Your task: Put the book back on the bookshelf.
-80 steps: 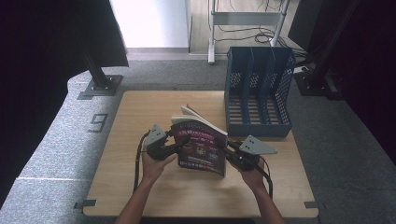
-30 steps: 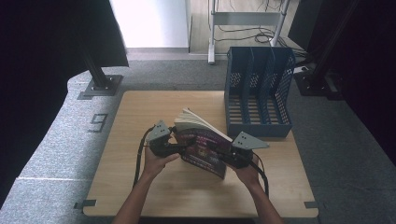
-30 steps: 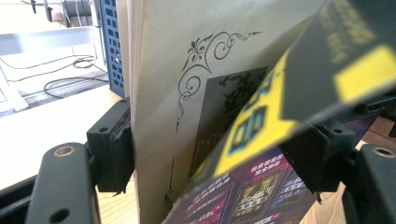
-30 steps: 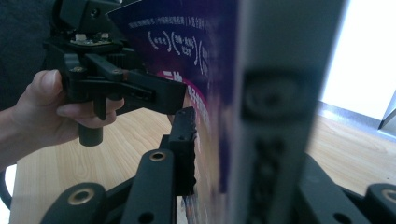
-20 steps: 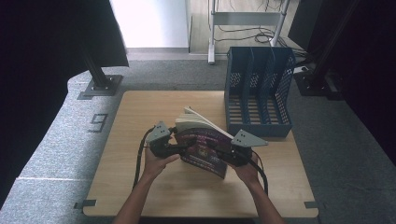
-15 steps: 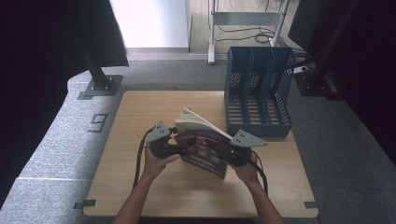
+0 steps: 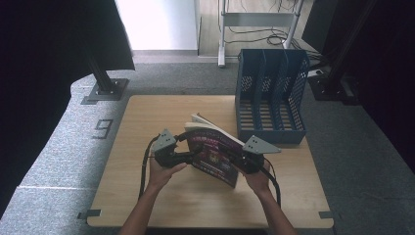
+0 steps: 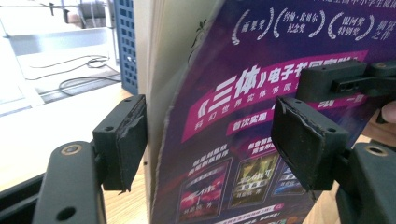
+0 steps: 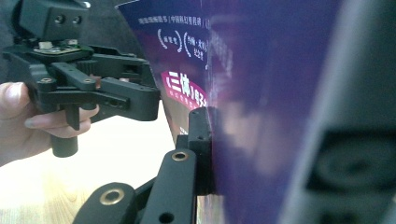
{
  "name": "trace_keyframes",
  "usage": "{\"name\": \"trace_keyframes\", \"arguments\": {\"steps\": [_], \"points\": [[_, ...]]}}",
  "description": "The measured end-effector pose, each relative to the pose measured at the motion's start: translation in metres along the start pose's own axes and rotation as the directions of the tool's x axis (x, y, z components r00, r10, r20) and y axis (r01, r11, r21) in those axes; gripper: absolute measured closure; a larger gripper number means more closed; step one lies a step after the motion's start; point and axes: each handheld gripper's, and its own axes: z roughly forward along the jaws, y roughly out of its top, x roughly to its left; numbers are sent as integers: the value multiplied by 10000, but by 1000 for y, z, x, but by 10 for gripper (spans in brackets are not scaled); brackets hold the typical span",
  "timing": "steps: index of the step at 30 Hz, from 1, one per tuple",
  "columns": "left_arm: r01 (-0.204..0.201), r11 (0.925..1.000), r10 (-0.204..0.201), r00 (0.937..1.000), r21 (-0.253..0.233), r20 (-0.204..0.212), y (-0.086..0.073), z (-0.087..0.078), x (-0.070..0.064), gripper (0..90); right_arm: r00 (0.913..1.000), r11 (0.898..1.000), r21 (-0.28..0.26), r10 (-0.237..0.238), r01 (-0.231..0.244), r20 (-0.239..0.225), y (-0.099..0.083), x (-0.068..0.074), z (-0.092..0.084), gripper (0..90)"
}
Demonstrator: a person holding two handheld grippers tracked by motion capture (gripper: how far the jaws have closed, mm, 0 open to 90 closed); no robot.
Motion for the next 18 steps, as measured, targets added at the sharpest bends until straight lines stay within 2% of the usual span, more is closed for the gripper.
{"name": "trace_keyframes", "arguments": {"steps": [5, 9, 14, 18], "points": [[-26, 9997, 42, 9979, 235, -647, -2, -9, -1, 278, 9996, 9998, -62, 182, -181, 230, 0, 1, 0, 816], [-25, 9994, 58, 9954, 349, -959, -8, -18, -3, 278, 9990, 9994, -174, 319, -314, 306, -2, 2, -1, 817], [87, 9982, -20, 9936, 592, -1133, -21, -25, -5, 278, 9984, 9987, -195, 476, -470, 307, -1, 3, -4, 817], [124, 9974, -39, 9929, 705, -1186, -30, -29, -7, 278, 9987, 9991, -148, 414, -410, 305, 1, 3, -5, 817]]}}
